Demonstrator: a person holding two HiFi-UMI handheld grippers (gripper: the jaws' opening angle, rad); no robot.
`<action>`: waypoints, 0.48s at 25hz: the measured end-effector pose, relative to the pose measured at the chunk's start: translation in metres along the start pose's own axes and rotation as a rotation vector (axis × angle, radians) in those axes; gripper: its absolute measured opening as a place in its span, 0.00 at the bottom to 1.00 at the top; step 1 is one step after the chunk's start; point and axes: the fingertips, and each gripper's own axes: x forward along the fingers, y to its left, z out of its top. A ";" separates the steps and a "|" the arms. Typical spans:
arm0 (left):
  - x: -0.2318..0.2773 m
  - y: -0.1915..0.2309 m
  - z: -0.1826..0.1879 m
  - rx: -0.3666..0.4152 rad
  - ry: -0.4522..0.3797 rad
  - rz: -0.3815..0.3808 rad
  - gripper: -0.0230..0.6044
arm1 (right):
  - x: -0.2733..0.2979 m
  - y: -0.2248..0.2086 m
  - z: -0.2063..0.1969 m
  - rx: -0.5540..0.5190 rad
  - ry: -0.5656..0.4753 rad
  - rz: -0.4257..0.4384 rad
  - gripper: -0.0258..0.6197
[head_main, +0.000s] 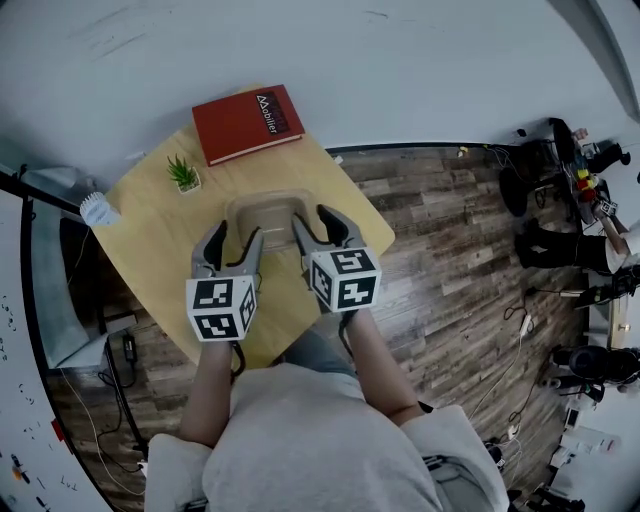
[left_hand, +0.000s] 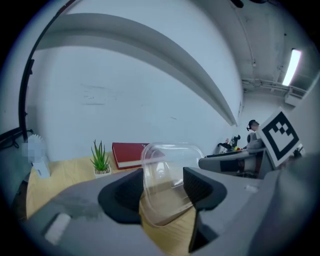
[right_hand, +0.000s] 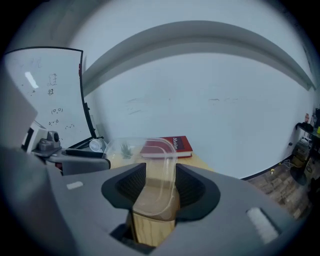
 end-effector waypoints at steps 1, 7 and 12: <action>-0.003 -0.002 0.005 0.012 -0.015 -0.002 0.44 | -0.005 0.002 0.005 -0.004 -0.019 -0.004 0.33; -0.028 -0.012 0.033 0.061 -0.104 -0.020 0.44 | -0.035 0.014 0.031 -0.032 -0.128 -0.028 0.32; -0.048 -0.017 0.057 0.072 -0.180 -0.037 0.44 | -0.055 0.027 0.053 -0.066 -0.209 -0.037 0.32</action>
